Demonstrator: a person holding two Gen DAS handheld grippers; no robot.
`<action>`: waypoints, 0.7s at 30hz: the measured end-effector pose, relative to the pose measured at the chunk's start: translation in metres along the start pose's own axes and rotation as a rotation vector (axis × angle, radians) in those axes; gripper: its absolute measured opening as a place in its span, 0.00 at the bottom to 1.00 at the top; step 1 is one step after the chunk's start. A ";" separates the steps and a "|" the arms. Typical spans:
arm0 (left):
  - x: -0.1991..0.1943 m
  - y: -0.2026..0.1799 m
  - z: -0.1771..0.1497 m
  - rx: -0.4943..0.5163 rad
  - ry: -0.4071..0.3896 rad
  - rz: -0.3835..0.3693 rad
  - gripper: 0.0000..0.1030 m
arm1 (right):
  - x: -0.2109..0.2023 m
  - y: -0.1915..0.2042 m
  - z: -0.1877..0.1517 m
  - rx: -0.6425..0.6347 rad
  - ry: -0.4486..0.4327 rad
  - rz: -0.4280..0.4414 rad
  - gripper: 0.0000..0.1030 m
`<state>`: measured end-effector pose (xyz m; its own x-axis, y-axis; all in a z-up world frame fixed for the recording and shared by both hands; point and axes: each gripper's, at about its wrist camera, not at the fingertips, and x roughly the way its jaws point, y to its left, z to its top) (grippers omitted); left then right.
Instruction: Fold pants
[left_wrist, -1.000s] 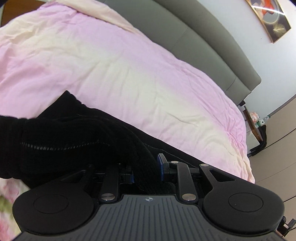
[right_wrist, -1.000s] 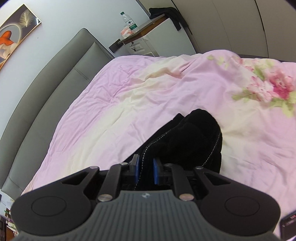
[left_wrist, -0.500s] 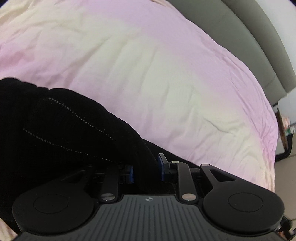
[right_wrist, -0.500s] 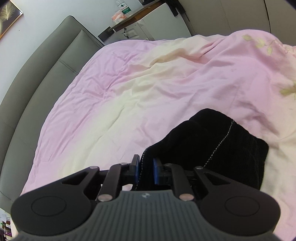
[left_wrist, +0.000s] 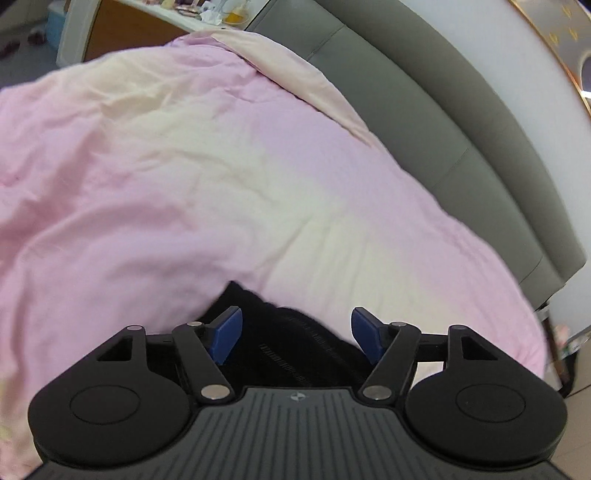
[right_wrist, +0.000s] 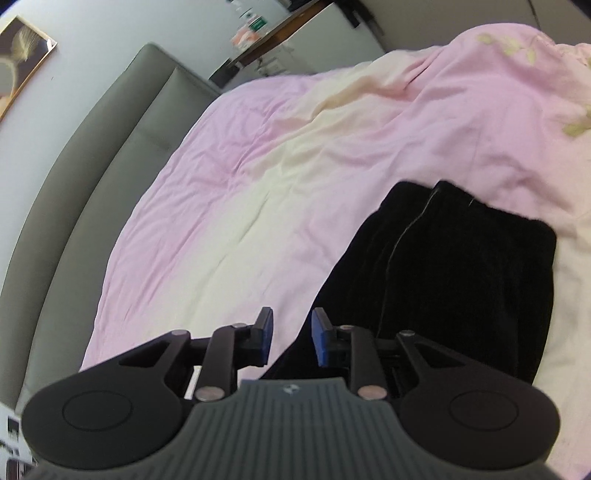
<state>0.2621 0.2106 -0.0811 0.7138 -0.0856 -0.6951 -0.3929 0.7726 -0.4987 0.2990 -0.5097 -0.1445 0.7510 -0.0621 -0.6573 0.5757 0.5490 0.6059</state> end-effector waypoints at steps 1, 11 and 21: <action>-0.001 0.004 -0.005 0.031 0.007 0.024 0.76 | -0.001 0.009 -0.012 -0.028 0.032 0.019 0.25; -0.002 0.038 -0.009 0.045 0.007 0.004 0.76 | 0.010 0.132 -0.130 -0.273 0.332 0.026 0.39; 0.008 0.051 -0.011 0.038 0.045 -0.056 0.76 | 0.061 0.168 -0.202 -0.170 0.471 -0.137 0.38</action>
<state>0.2414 0.2422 -0.1176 0.7072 -0.1565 -0.6895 -0.3302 0.7892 -0.5178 0.3764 -0.2524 -0.1734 0.4225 0.2178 -0.8798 0.5686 0.6922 0.4444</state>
